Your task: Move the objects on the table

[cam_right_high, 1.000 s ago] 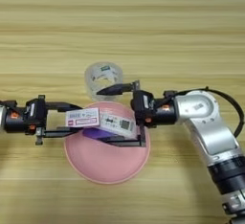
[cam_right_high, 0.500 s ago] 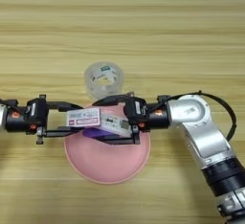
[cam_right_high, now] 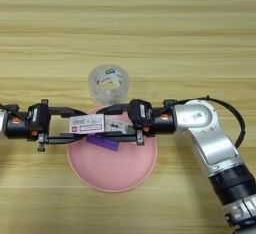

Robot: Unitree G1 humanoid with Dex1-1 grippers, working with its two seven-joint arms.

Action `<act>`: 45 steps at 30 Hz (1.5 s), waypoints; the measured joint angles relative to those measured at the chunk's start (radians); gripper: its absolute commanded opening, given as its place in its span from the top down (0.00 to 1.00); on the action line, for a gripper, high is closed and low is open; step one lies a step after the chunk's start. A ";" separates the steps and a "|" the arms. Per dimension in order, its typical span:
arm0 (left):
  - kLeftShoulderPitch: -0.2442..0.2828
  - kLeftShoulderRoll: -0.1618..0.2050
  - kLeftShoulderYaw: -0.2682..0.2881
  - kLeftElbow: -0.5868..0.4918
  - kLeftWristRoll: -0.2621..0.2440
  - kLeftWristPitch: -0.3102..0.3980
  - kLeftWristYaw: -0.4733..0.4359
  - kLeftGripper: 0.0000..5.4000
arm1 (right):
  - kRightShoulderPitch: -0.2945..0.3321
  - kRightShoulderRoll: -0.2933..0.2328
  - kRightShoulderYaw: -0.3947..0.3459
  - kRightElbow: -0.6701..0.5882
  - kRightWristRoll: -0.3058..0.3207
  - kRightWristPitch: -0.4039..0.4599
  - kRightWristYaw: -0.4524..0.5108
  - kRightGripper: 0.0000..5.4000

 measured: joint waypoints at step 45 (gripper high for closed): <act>-0.018 -0.027 0.069 -0.009 -0.160 -0.005 -0.011 0.03 | 0.083 -0.033 -0.046 0.056 0.020 -0.018 0.029 0.61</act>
